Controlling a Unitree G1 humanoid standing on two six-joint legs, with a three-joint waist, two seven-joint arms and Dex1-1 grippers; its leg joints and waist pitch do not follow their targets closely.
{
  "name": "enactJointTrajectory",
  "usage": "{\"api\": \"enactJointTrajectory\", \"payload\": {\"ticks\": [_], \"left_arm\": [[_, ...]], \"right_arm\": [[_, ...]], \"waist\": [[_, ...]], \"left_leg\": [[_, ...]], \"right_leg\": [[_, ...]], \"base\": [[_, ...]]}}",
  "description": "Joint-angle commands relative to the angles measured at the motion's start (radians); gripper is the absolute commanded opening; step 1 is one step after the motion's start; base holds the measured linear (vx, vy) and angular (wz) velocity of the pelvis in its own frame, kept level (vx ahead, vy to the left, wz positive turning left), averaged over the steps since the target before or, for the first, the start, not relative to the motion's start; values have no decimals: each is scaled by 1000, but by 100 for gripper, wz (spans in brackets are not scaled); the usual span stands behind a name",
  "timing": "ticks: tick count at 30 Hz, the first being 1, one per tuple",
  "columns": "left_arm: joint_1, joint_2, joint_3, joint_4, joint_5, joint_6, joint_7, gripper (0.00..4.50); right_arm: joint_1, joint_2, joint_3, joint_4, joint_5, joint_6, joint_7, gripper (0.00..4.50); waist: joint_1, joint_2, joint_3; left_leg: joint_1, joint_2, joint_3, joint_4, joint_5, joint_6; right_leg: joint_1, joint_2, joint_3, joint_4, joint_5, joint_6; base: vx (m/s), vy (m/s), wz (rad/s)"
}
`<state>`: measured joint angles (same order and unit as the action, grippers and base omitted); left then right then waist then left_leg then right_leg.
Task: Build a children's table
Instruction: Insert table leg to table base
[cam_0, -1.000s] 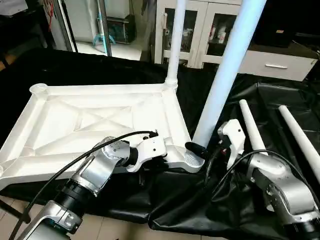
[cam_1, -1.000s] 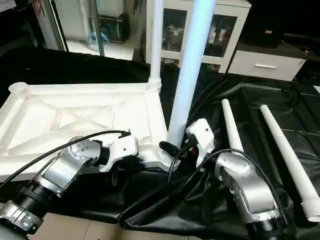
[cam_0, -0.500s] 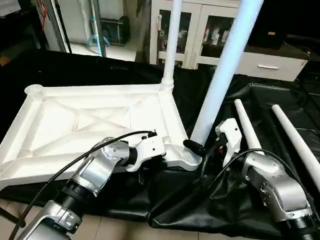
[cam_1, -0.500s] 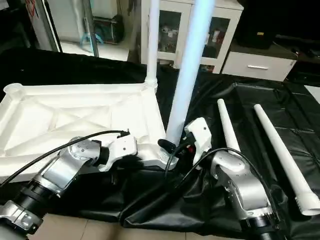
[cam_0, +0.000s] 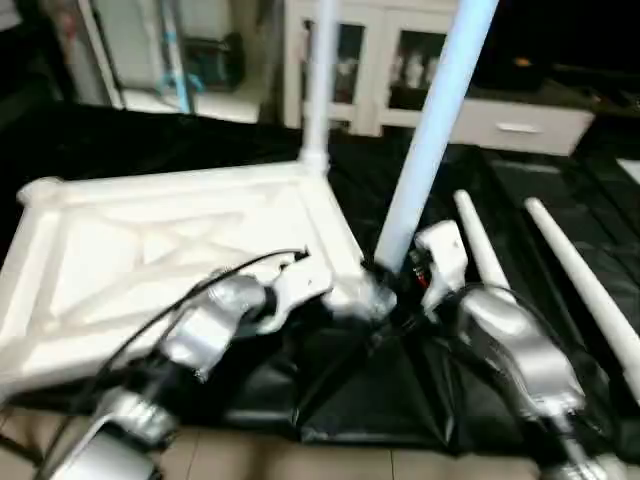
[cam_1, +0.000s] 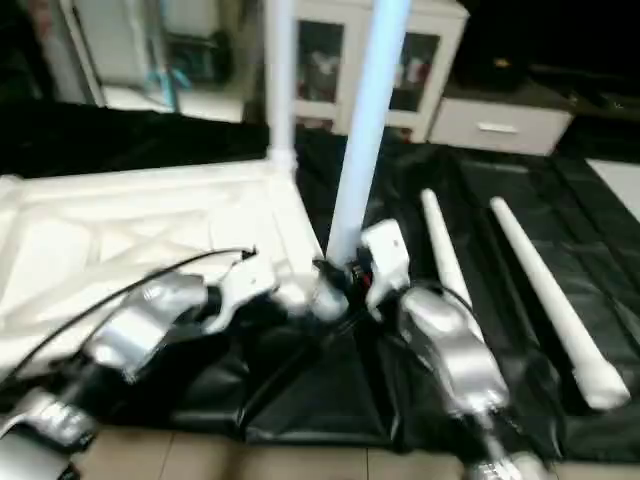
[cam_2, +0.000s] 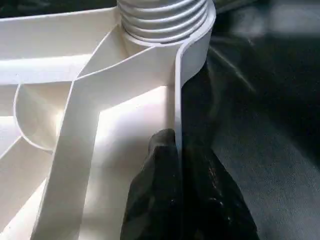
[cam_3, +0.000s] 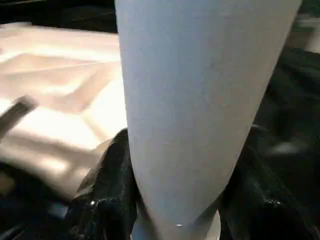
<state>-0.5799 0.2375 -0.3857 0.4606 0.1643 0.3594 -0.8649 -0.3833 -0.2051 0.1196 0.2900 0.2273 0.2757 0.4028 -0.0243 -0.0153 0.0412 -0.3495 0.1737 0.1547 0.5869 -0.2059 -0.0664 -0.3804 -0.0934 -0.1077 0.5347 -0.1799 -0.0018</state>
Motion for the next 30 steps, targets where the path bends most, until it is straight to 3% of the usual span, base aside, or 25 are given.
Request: {"api": "enactJointTrajectory", "payload": {"ticks": [1, 2, 3, 4, 5, 6, 7, 8, 9, 10, 11, 12, 13, 14, 17, 20, 22, 26, 28, 29, 30], "left_arm": [[-41, -56, 39, -2, -23, -5, 57, 0], [-57, -79, 39, 6, -23, -2, 73, 0], [-58, -80, 39, 6, -23, -2, 74, 0], [-74, -104, 40, 13, -25, 0, 91, 0], [-74, -104, 40, 13, -25, 0, 91, 0], [-89, -128, 42, 18, -27, 6, 109, 0], [-118, -178, 42, 17, -33, 21, 134, 0], [-118, -178, 42, 17, -33, 21, 134, 0], [-130, -204, 42, 11, -42, 29, 145, 0], [-133, -212, 41, 8, -45, 30, 148, 0], [-133, -212, 41, 8, -45, 30, 148, 0], [-138, -221, 42, 9, -47, 30, 154, 0], [-138, -225, 42, 8, -48, 28, 156, 0], [-138, -231, 41, 5, -49, 24, 160, 0], [-135, -231, 36, 8, -46, 12, 163, 0], [-127, -225, 39, 14, -34, 1, 170, 0], [-125, -221, 43, 16, -29, -2, 171, 0], [-124, -213, 45, 17, -26, -14, 176, 0], [-103, -163, 30, 4, -26, -97, 128, 0], [-85, -128, 12, -9, -28, -152, 81, 0], [-78, -114, 4, -14, -27, -173, 62, 0]], "right_arm": [[0, -9, -63, 231, -93, 46, -185, 186], [-36, 9, -81, 280, -88, 37, -232, 186], [-38, 10, -82, 283, -87, 37, -235, 186], [-72, 24, -93, 331, -92, 22, -286, 186], [-72, 24, -93, 331, -92, 22, -286, 186], [-103, 35, -99, 373, -98, 6, -331, 186], [-166, 65, -119, 459, -104, -33, -423, 186], [-166, 65, -119, 459, -104, -33, -423, 186], [-205, 84, -129, 515, -98, -59, -459, 186], [-217, 91, -133, 532, -96, -67, -472, 186], [-217, 91, -133, 532, -96, -67, -472, 186], [-233, 97, -135, 557, -95, -81, -488, 186], [-243, 101, -136, 571, -95, -89, -498, 186], [-255, 108, -138, 588, -94, -101, -511, 186], [-271, 115, -139, 613, -97, -118, -524, 186], [-292, 123, -133, 652, -108, -162, -534, 186], [-299, 125, -135, 663, -108, -174, -529, 186], [-308, 129, -148, 667, -102, -195, -514, 186], [-303, 133, -192, 561, -28, -246, -398, 186], [-293, 128, -215, 480, 19, -262, -337, 186], [-288, 126, -223, 447, 40, -263, -314, 186]], "waist": [[-26, 10, -16], [-12, 18, -6], [10, 26, -12], [43, 5, -14], [36, -36, -27], [45, -53, -10], [47, -71, -35], [74, -33, -43], [71, -38, -45], [77, -23, -59], [77, -24, -47], [77, -27, -45], [78, -30, -54], [81, -35, -54], [77, -34, -50], [75, -40, -46], [75, -39, -45], [73, -39, -46], [73, -39, -47], [77, -27, -46], [76, -33, -49]], "left_leg": [[19, 63, -54, -121, -754, -40], [-38, 102, -55, -198, -864, -56], [-63, 108, -43, -230, -898, -63], [-30, 99, 4, -239, -849, -24], [18, 71, 10, -171, -727, -12], [112, 3, 9, 69, -407, -8], [-40, 16, -32, 34, -127, 24], [-43, 44, -35, -54, -67, -22], [-21, 52, -32, -67, -105, -22], [27, 60, -11, -60, -107, -36], [25, 59, 6, -66, -156, -22], [11, 53, 9, -67, -171, -12], [-12, 53, 9, -68, -134, 5], [-11, 54, 11, -66, -105, 21], [-10, 54, 12, -67, -117, 29], [-11, 56, 12, -72, -178, 11], [-10, 56, 12, -74, -202, 1], [-12, 55, 11, -74, -196, 1], [-14, 55, 11, -73, -191, 7], [-15, 55, 9, -74, -201, 25], [-16, 61, 8, -75, -190, 31]], "right_leg": [[25, -45, -25, -98, -625, -15], [89, -30, -11, 31, -428, -50], [113, -22, 2, 116, -280, -62], [67, -11, 35, 131, -190, -55], [29, -34, 76, 76, -376, -32], [-119, -146, 88, -142, -1010, -10], [36, -180, 126, -74, -1003, -10], [47, -115, 77, -39, -707, -44], [17, -76, 66, -20, -548, -59], [-12, -55, 69, 11, -223, -138], [-13, -46, 77, 10, -108, -211], [0, -47, 82, 14, -84, -227], [27, -55, 82, 24, -46, -230], [26, -57, 82, 26, -21, -228], [26, -58, 81, 19, -49, -222], [24, -59, 83, 8, -166, -189], [21, -60, 84, 3, -210, -176], [21, -59, 86, 5, -189, -170], [22, -59, 86, 7, -175, -173], [27, -59, 87, 2, -161, -160], [30, -62, 88, 7, -137, -164]], "base": [[-76, 51, -6], [-113, 37, -7], [-95, -24, 14], [-95, -24, 14], [38, -137, 26], [132, -106, -23], [132, -106, -23], [87, 9, -40], [0, 0, 0], [0, 0, 0], [18, -45, 34], [0, 0, 0], [0, 0, 0], [0, 0, 0], [0, 0, 0], [0, 0, 0], [0, 0, 0], [0, 0, 0], [0, 0, 0], [0, 0, 0], [0, 0, 0]]}}
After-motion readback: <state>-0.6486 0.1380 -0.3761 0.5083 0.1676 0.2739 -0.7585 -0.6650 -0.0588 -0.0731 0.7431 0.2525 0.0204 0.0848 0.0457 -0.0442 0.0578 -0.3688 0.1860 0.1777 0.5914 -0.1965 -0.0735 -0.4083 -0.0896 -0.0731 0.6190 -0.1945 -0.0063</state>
